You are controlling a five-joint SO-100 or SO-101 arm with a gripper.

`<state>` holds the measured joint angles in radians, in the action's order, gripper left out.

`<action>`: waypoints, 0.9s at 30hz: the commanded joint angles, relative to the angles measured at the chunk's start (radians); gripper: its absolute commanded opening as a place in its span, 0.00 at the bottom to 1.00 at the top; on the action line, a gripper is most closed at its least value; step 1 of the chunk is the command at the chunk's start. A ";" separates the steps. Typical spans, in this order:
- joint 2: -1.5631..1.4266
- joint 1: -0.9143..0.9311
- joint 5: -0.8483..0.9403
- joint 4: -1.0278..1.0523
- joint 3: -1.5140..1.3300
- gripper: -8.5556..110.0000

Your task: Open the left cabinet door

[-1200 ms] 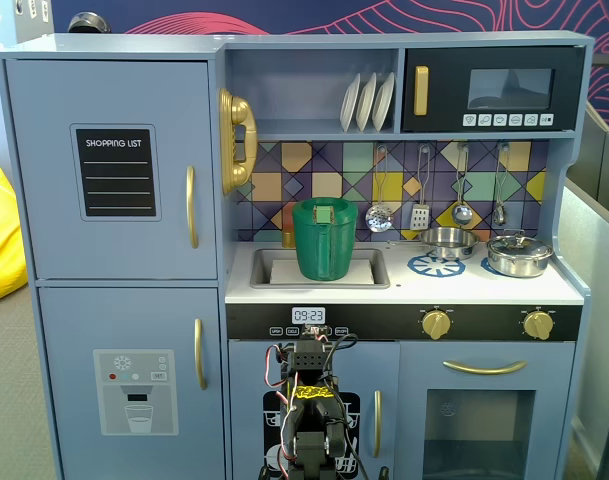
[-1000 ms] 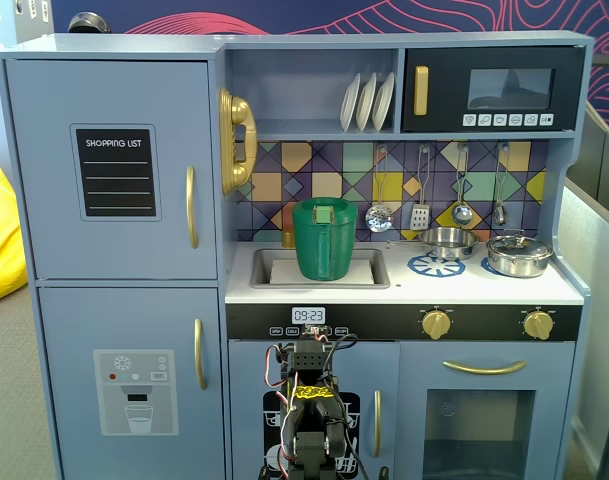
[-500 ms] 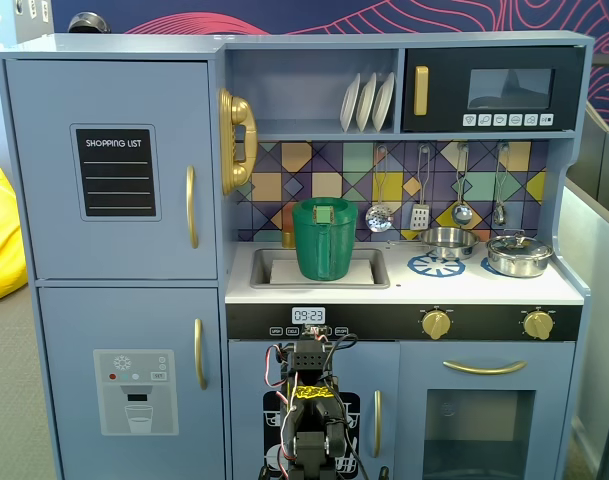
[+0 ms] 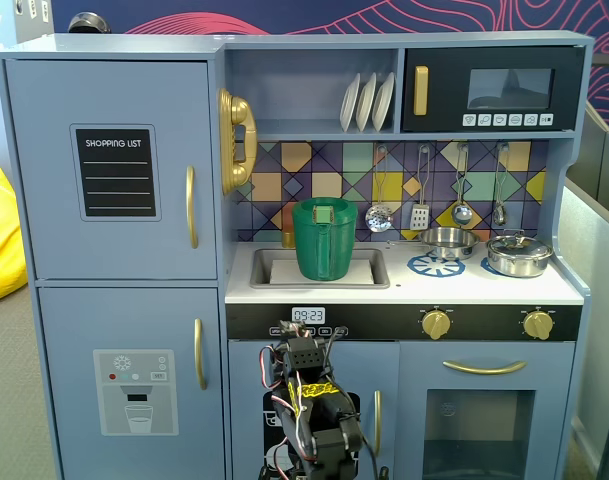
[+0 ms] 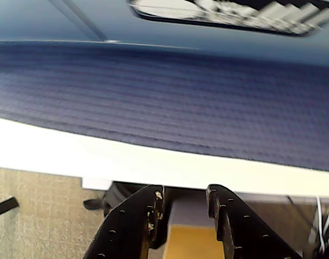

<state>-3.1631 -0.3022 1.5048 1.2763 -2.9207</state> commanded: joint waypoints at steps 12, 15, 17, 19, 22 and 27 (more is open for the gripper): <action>0.451 -0.222 0.063 -0.514 0.683 0.21; 0.515 -0.236 0.083 -0.600 0.773 0.24; 0.548 -0.247 0.092 -0.641 0.824 0.27; 0.571 -0.259 0.104 -0.692 0.864 0.29; 0.603 -0.272 0.133 -0.730 0.928 0.32; 0.649 -0.328 0.219 -0.785 1.006 0.35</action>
<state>-2.5403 -0.5937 1.6720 0.5630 -2.0172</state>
